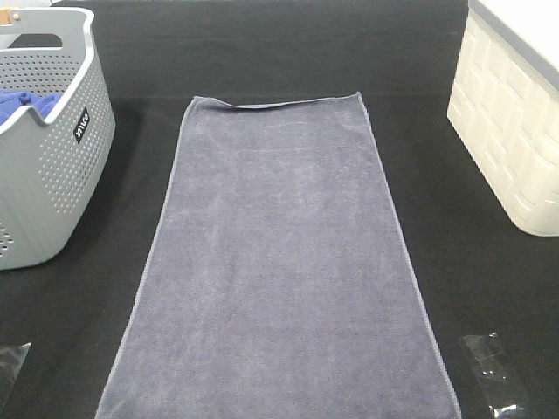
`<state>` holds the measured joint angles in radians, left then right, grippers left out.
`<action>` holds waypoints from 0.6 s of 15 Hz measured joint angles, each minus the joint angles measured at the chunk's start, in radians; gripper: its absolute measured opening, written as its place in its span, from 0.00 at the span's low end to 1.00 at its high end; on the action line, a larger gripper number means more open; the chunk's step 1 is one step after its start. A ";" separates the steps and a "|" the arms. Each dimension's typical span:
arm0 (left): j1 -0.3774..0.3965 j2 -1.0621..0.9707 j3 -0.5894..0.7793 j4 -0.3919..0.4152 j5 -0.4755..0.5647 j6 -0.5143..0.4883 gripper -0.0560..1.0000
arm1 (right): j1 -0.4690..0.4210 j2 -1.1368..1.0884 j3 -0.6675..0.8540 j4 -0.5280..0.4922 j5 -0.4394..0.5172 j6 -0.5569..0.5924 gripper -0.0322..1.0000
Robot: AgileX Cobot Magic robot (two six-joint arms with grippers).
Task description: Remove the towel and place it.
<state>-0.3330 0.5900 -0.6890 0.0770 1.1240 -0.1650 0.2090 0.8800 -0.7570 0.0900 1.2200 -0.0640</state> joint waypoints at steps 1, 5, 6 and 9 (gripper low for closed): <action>0.000 -0.072 0.048 -0.016 0.000 0.000 0.68 | 0.000 -0.062 0.061 -0.001 0.000 0.000 0.84; 0.000 -0.320 0.160 -0.077 -0.035 0.086 0.68 | 0.000 -0.399 0.204 -0.001 -0.025 -0.003 0.84; 0.000 -0.351 0.162 -0.085 -0.056 0.126 0.68 | 0.000 -0.469 0.203 -0.001 -0.047 -0.008 0.84; 0.000 -0.378 0.188 -0.116 -0.072 0.226 0.68 | 0.000 -0.668 0.234 -0.001 -0.115 -0.040 0.84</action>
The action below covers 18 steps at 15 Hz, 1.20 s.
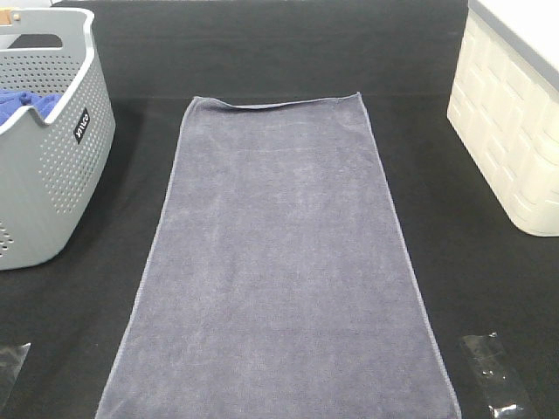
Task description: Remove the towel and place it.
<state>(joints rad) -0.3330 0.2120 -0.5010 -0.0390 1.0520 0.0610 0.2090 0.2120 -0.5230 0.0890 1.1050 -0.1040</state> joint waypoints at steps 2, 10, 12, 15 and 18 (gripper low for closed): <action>0.000 0.000 0.000 -0.039 0.000 0.056 0.68 | 0.000 -0.085 0.014 0.000 -0.027 -0.009 0.84; 0.000 0.000 0.000 -0.056 0.000 0.081 0.68 | 0.000 -0.115 0.018 0.003 -0.034 -0.013 0.84; 0.000 0.000 0.000 -0.056 0.000 0.081 0.68 | 0.000 -0.115 0.018 0.003 -0.034 -0.013 0.84; 0.000 0.000 0.000 -0.056 0.000 0.081 0.68 | 0.000 -0.115 0.018 0.003 -0.034 -0.013 0.84; 0.000 0.000 0.000 -0.056 0.000 0.081 0.68 | 0.000 -0.115 0.018 0.003 -0.034 -0.013 0.84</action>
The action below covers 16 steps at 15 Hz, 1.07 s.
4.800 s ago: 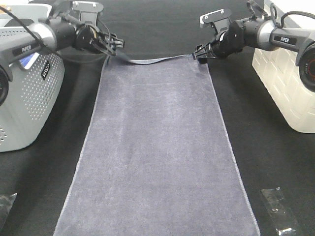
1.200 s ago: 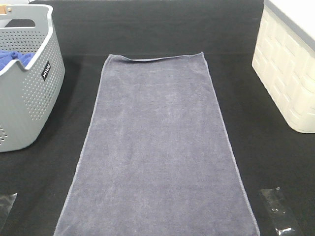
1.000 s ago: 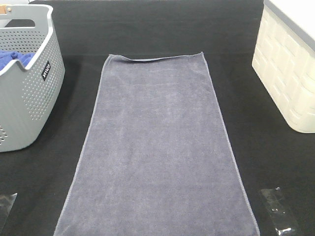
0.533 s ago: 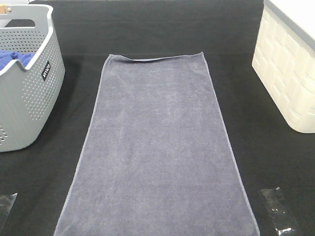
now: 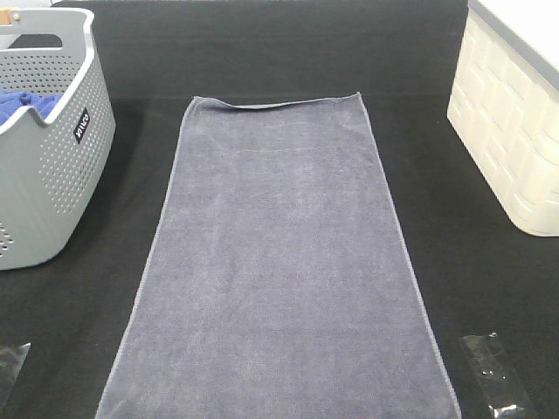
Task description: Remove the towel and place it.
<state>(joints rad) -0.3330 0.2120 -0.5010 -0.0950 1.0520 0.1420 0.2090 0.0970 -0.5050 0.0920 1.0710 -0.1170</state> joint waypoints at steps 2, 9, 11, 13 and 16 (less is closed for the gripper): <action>0.000 0.000 0.000 0.000 0.000 0.000 0.68 | 0.000 0.000 0.000 0.000 0.000 0.000 0.84; 0.197 -0.032 0.000 0.000 0.000 0.000 0.68 | -0.026 0.000 0.000 0.002 0.000 0.000 0.84; 0.274 -0.108 0.000 0.000 0.000 0.000 0.68 | -0.092 0.000 0.000 0.004 0.000 0.000 0.84; 0.328 -0.183 0.000 0.001 0.000 0.000 0.68 | -0.145 0.000 0.000 0.004 0.000 0.000 0.84; 0.320 -0.216 0.000 0.003 -0.001 0.000 0.68 | -0.160 -0.038 0.000 0.004 -0.001 0.000 0.84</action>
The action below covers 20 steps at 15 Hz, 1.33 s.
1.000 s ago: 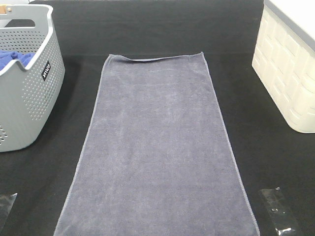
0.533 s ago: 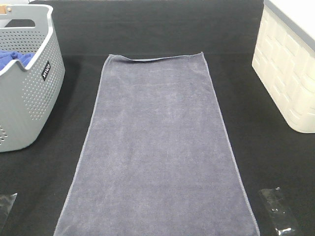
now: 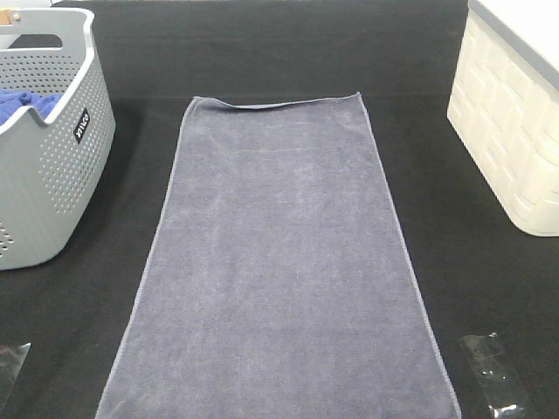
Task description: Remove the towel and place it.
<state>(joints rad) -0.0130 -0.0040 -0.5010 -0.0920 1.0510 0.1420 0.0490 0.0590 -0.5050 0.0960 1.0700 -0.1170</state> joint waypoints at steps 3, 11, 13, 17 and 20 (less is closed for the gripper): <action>-0.025 0.000 0.000 0.003 0.000 0.000 0.68 | 0.000 -0.057 0.000 0.000 -0.001 0.000 0.84; -0.026 0.000 0.000 0.007 0.000 0.000 0.68 | 0.000 -0.066 0.000 0.000 -0.001 0.000 0.84; -0.026 -0.001 0.000 0.007 0.000 0.000 0.68 | 0.000 -0.066 0.000 0.000 -0.001 0.000 0.84; -0.026 -0.001 0.000 0.007 0.000 0.000 0.68 | 0.000 -0.066 0.000 0.000 -0.001 0.000 0.84; -0.026 -0.001 0.000 0.007 0.000 0.000 0.68 | 0.000 -0.066 0.000 0.000 -0.001 0.000 0.84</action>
<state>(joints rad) -0.0390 -0.0050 -0.5010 -0.0850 1.0510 0.1420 0.0490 -0.0070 -0.5050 0.0960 1.0690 -0.1170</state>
